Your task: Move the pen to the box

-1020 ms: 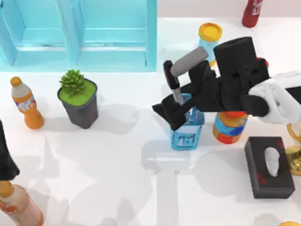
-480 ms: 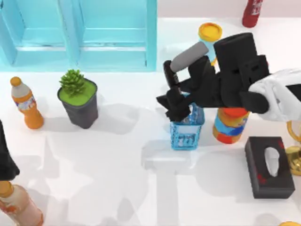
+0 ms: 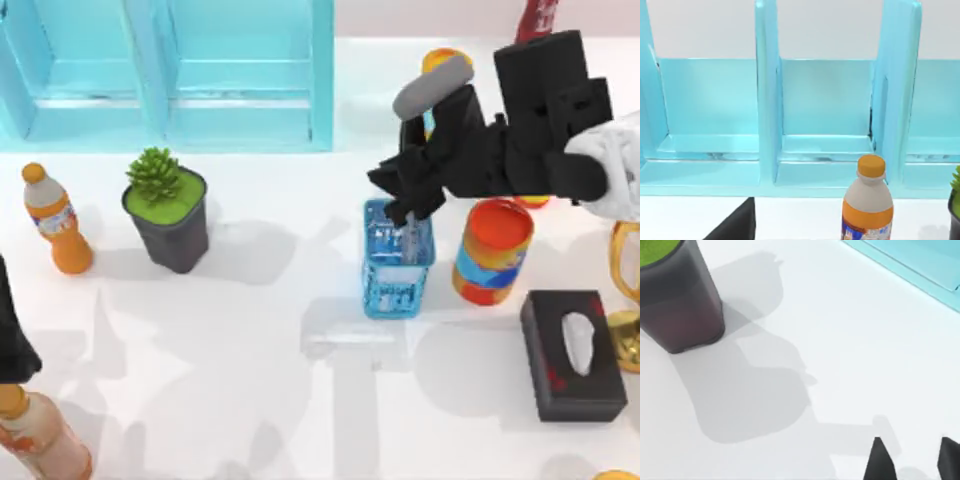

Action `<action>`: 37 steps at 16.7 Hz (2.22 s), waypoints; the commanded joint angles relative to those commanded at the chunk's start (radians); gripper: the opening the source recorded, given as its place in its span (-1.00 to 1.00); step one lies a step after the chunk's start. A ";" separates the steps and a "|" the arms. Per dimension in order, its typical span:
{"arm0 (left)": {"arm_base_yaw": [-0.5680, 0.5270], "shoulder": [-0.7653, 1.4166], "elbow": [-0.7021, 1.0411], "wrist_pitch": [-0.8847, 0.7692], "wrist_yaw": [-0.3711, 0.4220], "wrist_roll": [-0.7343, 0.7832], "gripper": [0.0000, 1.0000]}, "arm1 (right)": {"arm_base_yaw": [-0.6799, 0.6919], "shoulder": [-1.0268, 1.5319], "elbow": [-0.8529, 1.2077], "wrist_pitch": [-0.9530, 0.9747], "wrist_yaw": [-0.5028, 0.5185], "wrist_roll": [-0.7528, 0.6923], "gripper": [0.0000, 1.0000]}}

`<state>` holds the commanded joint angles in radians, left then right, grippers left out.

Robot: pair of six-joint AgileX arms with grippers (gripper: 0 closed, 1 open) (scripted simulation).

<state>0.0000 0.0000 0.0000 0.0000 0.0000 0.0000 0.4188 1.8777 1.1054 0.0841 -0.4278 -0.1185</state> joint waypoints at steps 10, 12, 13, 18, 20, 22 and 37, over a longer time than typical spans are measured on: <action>0.000 0.000 0.000 0.000 0.000 0.000 1.00 | -0.299 -0.258 0.180 -0.613 -0.213 -0.235 -1.00; 0.000 0.000 0.000 0.000 0.000 0.000 1.00 | -0.330 -0.289 0.205 -0.646 -0.236 -0.264 -1.00; 0.000 0.000 0.000 0.000 0.000 0.000 1.00 | -0.332 -0.292 0.207 -0.649 -0.238 -0.266 -1.00; 0.000 0.000 0.000 0.000 0.000 0.000 1.00 | -0.339 -0.299 0.201 -0.648 -0.237 -0.263 -1.00; 0.000 0.000 0.000 0.000 0.000 0.000 1.00 | -0.394 -0.329 0.182 -0.645 -0.226 -0.266 -1.00; 0.000 0.000 0.000 0.000 0.000 0.000 1.00 | -0.488 -0.369 0.158 -0.635 -0.207 -0.269 -1.00; 0.000 0.000 0.000 0.000 0.000 0.000 1.00 | -1.074 -0.711 -0.054 -0.793 -0.242 -0.498 -1.00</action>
<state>0.0000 0.0000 0.0000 0.0000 0.0000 0.0000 -0.6554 1.1665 1.0518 -0.7085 -0.6698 -0.6163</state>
